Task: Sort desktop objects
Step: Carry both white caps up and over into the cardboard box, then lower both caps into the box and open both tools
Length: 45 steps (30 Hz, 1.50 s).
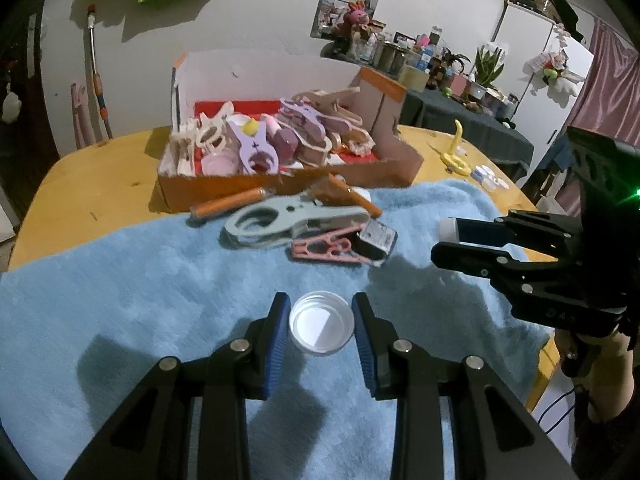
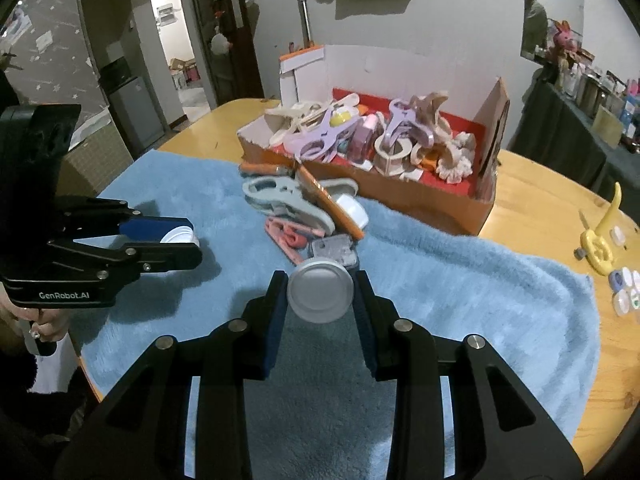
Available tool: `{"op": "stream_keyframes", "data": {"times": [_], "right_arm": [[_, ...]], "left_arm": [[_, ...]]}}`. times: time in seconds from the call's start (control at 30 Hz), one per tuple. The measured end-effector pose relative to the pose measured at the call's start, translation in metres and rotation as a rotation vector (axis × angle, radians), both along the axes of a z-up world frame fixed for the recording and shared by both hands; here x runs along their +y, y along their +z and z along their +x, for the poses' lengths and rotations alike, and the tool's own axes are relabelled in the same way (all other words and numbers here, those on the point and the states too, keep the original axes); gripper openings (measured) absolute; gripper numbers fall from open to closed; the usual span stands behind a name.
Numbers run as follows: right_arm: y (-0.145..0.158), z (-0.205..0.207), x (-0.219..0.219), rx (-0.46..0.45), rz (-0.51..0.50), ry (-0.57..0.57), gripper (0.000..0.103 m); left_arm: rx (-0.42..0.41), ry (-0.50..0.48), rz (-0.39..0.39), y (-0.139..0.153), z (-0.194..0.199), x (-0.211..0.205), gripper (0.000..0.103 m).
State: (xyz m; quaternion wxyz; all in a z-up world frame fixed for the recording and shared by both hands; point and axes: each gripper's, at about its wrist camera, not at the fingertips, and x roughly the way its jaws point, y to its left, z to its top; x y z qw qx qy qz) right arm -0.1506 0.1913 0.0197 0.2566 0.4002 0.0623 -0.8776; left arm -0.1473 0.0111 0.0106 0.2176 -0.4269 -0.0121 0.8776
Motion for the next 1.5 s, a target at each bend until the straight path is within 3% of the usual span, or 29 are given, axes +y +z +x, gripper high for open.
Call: {"op": "stream_keyframes", "data": {"times": [0.3, 0.7, 1.17, 1.5], "right_arm": [[0.029, -0.022, -0.011, 0.048, 0.017, -0.003, 0.031], [0.058, -0.084, -0.023, 0.096, 0.043, -0.030, 0.031], [0.051, -0.152, -0.028, 0.077, 0.026, -0.108, 0.031], [0.033, -0.180, -0.039, 0.040, 0.046, -0.109, 0.031]], "left_arm": [[0.058, 0.023, -0.021, 0.034, -0.027, -0.002, 0.034], [0.136, 0.057, -0.037, 0.074, -0.090, 0.001, 0.034], [0.091, 0.131, -0.087, 0.050, -0.178, 0.007, 0.034], [0.057, 0.158, -0.102, 0.026, -0.210, 0.005, 0.034]]}}
